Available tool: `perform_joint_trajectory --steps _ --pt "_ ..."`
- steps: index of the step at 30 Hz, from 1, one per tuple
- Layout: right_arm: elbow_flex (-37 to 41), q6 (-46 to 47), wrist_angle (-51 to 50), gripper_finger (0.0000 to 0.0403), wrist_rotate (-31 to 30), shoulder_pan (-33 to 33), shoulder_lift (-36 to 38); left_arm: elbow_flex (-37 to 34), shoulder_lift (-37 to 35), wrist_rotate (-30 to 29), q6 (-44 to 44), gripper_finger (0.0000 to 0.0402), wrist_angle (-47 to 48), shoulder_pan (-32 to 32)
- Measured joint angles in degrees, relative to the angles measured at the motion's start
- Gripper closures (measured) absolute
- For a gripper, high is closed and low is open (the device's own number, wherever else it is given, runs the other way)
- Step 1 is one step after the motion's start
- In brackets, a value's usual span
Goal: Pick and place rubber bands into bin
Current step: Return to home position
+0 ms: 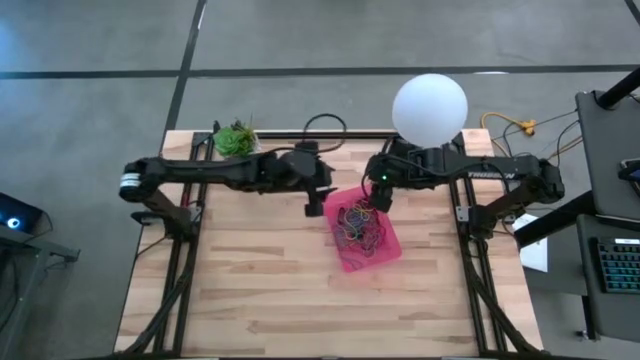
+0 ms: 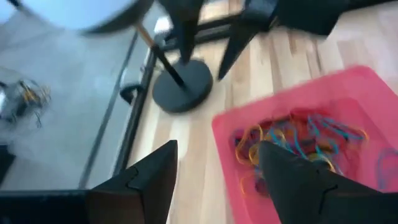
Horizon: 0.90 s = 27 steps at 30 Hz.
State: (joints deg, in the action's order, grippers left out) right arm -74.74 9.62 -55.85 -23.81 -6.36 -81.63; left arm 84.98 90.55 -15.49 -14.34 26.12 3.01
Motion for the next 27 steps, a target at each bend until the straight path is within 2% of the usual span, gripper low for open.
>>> perform_joint_trajectory --steps 3,8,13,16,19,22,25,27 --pt "0.0 1.86 1.76 0.0209 3.98 0.98 -0.21 -2.91 -3.05 0.08 2.47 0.0192 0.54 -0.04" --pt "-0.04 8.34 1.66 0.0209 6.24 5.23 -0.21 -8.33 -9.03 0.24 5.47 0.0192 2.2 -0.18" --pt "-0.15 15.08 -2.93 0.0209 10.79 10.76 -0.14 -12.05 -14.94 0.24 11.36 0.0192 4.8 -0.92" --pt "-0.34 23.64 -3.55 0.0209 14.06 13.27 -0.12 -14.4 -19.7 0.39 18.62 0.0192 5.03 -1.71" --pt "-0.85 36.28 -2.75 0.0209 14.98 15.07 -0.12 -16.21 -24.31 0.57 25.52 0.0192 6.23 -2.59" --pt "-0.96 47.02 -0.43 0.0209 15.07 15.82 -0.15 -19.2 -28.99 4.14 24.5 0.0192 5.58 -4.33" --pt "-0.92 53.01 4.19 0.0209 14.64 15.63 -0.15 -21.98 -33.25 6.0 26.13 0.0192 3.87 -6.04" --pt "-0.92 52.47 8.3 0.0209 13.21 15.4 -0.15 -24.19 -36.29 6.45 29.33 0.0192 3.84 -6.53"
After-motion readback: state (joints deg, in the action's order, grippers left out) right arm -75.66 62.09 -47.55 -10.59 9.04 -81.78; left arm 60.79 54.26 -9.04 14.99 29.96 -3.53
